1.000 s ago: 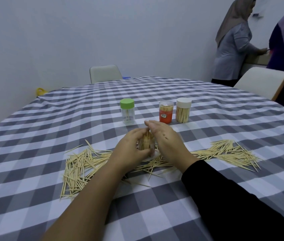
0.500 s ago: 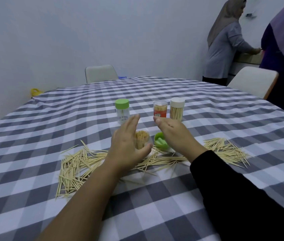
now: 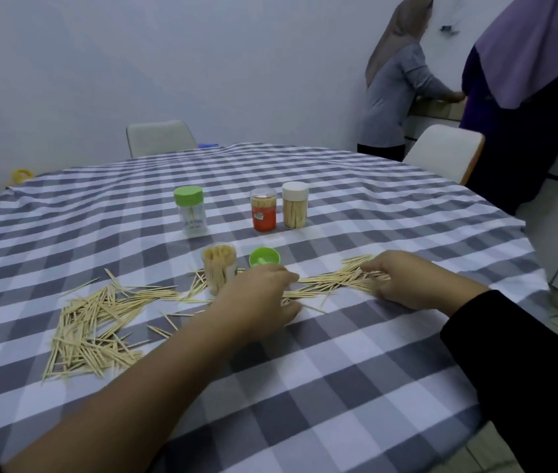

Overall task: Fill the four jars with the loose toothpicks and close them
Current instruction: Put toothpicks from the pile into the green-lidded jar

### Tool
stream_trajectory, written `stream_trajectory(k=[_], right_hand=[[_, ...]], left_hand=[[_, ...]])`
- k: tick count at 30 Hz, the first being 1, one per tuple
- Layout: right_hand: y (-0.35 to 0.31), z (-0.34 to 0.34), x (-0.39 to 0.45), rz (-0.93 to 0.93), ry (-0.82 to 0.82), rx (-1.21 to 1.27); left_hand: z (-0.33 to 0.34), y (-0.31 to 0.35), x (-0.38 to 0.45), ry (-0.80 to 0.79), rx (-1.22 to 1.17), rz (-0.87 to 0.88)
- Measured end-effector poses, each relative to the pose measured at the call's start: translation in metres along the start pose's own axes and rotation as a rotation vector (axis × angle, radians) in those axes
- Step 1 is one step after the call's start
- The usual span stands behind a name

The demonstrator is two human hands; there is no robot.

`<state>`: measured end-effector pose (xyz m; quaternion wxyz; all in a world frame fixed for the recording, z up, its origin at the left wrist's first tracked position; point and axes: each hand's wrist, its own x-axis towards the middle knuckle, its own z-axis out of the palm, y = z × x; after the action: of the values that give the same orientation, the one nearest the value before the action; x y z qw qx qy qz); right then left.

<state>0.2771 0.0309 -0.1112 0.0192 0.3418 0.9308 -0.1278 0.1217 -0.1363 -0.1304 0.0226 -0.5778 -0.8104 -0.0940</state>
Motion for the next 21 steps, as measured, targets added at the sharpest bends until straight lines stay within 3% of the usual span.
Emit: stream_trajectory(k=[6, 14, 21], right_hand=[[0.025, 0.006, -0.002, 0.053, 0.067, -0.038], [0.011, 0.027, 0.012, -0.076, 0.142, 0.044], [-0.005, 0.028, 0.022, -0.140, 0.187, 0.179]], left_hand=[[0.005, 0.010, 0.011, -0.128, 0.113, -0.150], [0.007, 0.024, 0.036, -0.316, 0.154, -0.267], [0.008, 0.027, 0.041, -0.140, -0.022, -0.282]])
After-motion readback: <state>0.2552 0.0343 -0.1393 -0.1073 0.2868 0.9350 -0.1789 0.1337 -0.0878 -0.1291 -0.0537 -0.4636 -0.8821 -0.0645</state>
